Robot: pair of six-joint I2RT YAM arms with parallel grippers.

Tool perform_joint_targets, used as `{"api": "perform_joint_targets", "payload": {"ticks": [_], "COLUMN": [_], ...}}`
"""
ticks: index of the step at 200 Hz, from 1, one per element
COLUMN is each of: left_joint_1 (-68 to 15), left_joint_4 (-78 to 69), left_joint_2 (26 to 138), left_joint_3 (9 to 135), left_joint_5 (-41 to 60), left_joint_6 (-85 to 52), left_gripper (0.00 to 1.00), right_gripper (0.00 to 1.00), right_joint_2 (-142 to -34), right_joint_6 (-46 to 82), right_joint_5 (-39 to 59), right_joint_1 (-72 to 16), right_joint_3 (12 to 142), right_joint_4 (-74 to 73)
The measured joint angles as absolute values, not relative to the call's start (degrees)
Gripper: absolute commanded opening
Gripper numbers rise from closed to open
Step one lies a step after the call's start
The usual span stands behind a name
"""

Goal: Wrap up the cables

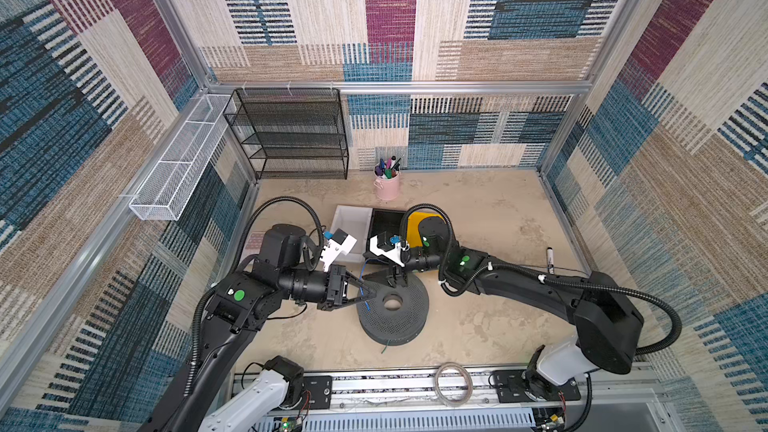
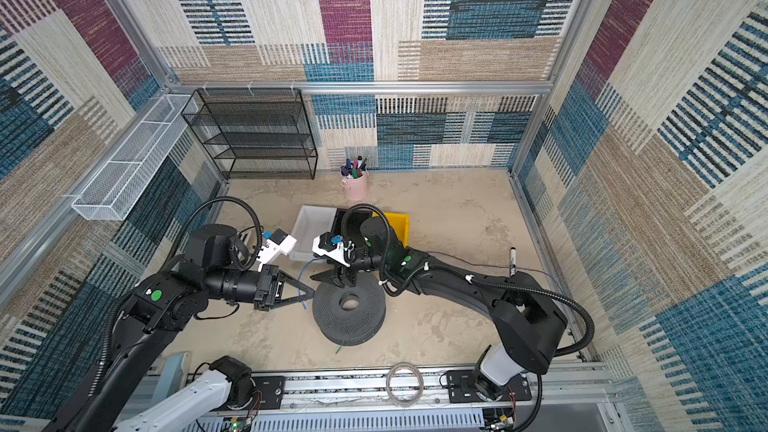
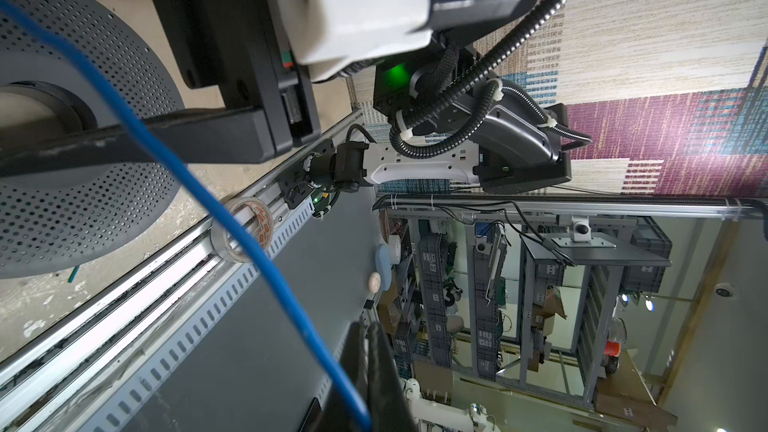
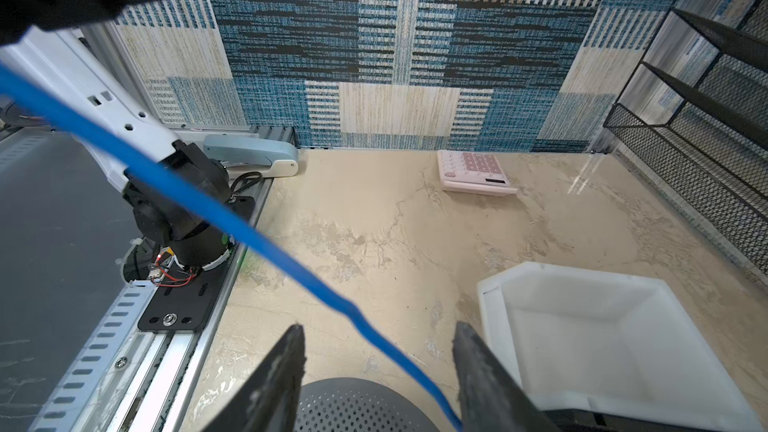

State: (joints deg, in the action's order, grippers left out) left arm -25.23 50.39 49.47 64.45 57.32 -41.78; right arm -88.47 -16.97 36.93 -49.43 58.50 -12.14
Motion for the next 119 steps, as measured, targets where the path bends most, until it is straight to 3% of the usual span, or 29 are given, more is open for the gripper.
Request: {"api": "perform_joint_targets", "payload": {"ticks": [15, 43, 54, 60, 64, 76, 83, 100, 108, 119], "left_joint_1": [-25.21, -24.69, -24.58, -24.49, -24.45, -24.01, -23.75, -22.83, -22.35, -21.76], "left_joint_4": [49.67, 48.58, 48.47, 48.49, 48.49, 48.49, 48.66, 49.93, 51.22, 53.89], "left_joint_2": [49.41, 49.52, 49.56, 49.65, 49.76, 49.89, 49.93, 50.89, 51.68, 52.97], "left_joint_3": [64.45, 64.42, 64.42, 64.49, 64.64, 65.39, 66.11, 68.86, 70.67, 73.95], "left_joint_5": [57.34, 57.30, 57.25, 57.25, 57.30, 57.34, 57.36, 57.10, 56.88, 55.33], "left_joint_6": [-42.30, -43.33, -43.48, -43.51, -43.51, -43.51, -43.48, -43.03, -42.13, -39.75], "left_gripper": [0.00, 0.03, 0.18, 0.43, 0.53, 0.68, 0.74, 0.79, 0.89, 0.90], "right_gripper": [0.17, 0.07, 0.05, 0.05, 0.04, 0.04, 0.04, 0.03, 0.03, 0.03], "right_joint_2": [-88.86, -89.82, -89.76, -89.58, -89.32, -88.36, -87.57, -85.69, -85.01, -84.62], "right_joint_6": [-16.78, -17.65, -18.24, -18.28, -18.26, -18.28, -18.28, -18.48, -18.48, -18.50], "right_joint_5": [36.27, 35.35, 35.31, 35.03, 34.50, 32.84, 32.56, 32.45, 32.49, 33.10], "right_joint_1": [-49.47, -49.47, -49.54, -49.56, -49.56, -49.43, -49.32, -49.43, -49.43, -49.47], "right_joint_3": [59.37, 61.87, 61.98, 61.98, 61.98, 61.95, 61.82, 61.87, 62.15, 63.24], "right_joint_4": [-11.92, -8.99, -7.55, -6.68, -5.85, -3.62, -2.55, 0.03, 1.63, 4.38]}}
